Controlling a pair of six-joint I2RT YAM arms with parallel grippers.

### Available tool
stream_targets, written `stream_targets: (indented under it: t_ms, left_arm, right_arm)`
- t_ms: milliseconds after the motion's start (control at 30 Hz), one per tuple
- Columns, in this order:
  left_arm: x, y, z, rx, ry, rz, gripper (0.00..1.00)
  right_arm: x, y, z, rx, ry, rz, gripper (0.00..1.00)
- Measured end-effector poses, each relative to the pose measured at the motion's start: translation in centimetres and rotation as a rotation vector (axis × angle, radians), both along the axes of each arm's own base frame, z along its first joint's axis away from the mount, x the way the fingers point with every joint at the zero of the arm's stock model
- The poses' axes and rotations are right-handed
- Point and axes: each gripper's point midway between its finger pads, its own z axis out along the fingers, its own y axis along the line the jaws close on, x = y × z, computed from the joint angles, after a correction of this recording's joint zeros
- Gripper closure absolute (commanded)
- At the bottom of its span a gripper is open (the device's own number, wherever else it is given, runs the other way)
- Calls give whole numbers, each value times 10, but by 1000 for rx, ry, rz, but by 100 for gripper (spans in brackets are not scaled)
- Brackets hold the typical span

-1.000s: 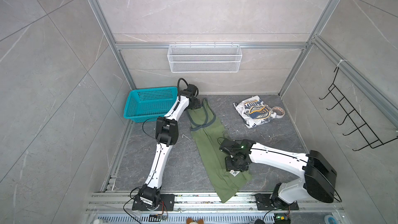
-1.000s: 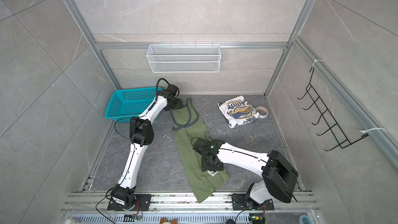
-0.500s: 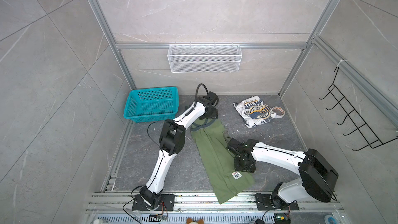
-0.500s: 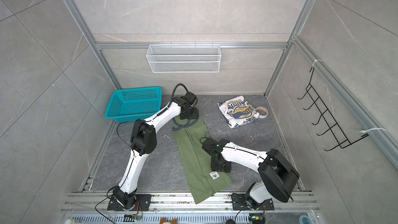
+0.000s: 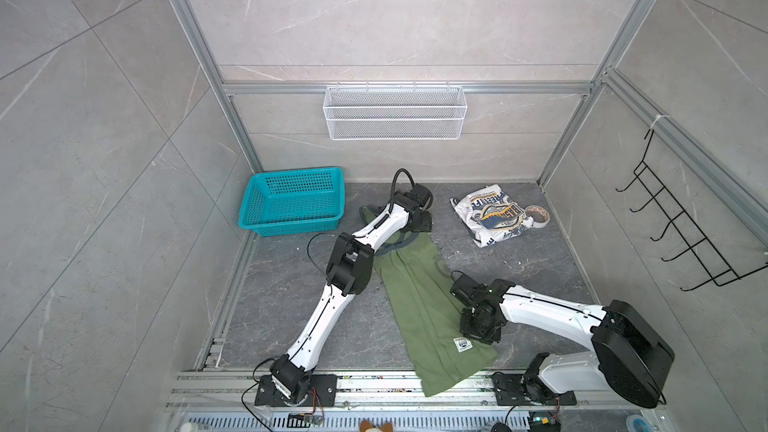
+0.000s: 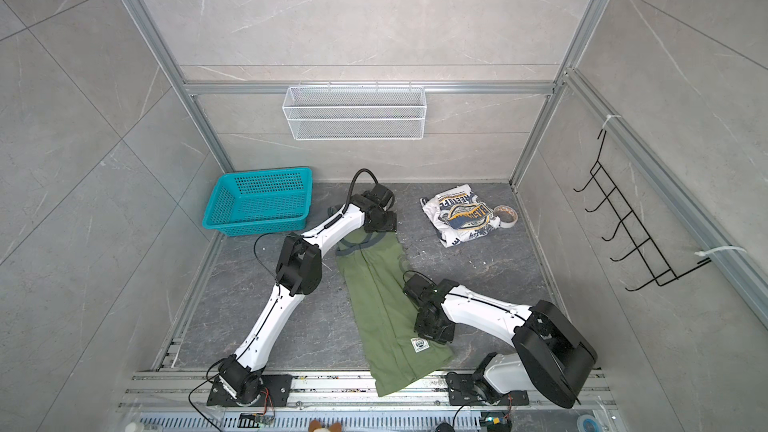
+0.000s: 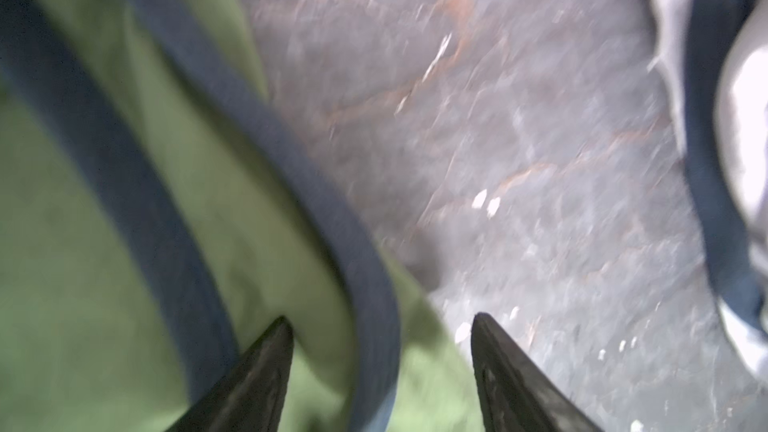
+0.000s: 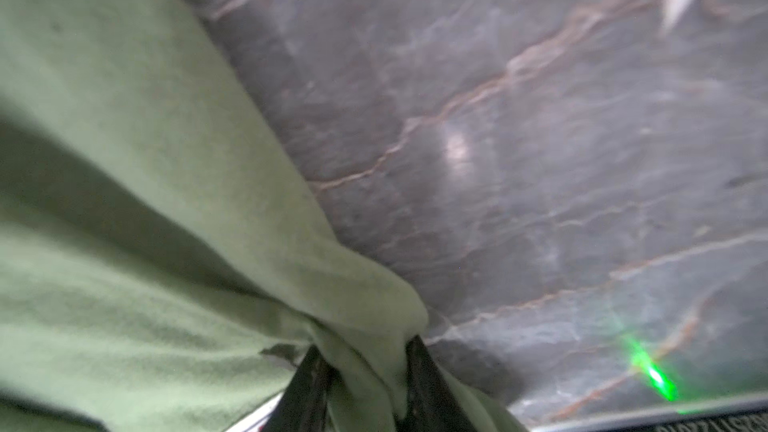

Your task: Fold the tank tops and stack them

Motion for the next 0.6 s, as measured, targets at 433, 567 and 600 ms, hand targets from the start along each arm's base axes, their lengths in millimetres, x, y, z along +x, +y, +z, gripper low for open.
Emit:
stream_targets:
  t_ms: [433, 567, 600]
  left_arm:
    - [30, -22, 9, -174, -51, -76, 23]
    - [30, -23, 11, -201, -39, -89, 19]
    - [30, -23, 12, -209, -36, -93, 18]
  right_arm:
    - [-3, 55, 4, 95, 52, 163, 54]
    - [-3, 68, 6, 143, 46, 204, 50]
    - [-3, 72, 7, 161, 44, 217, 49]
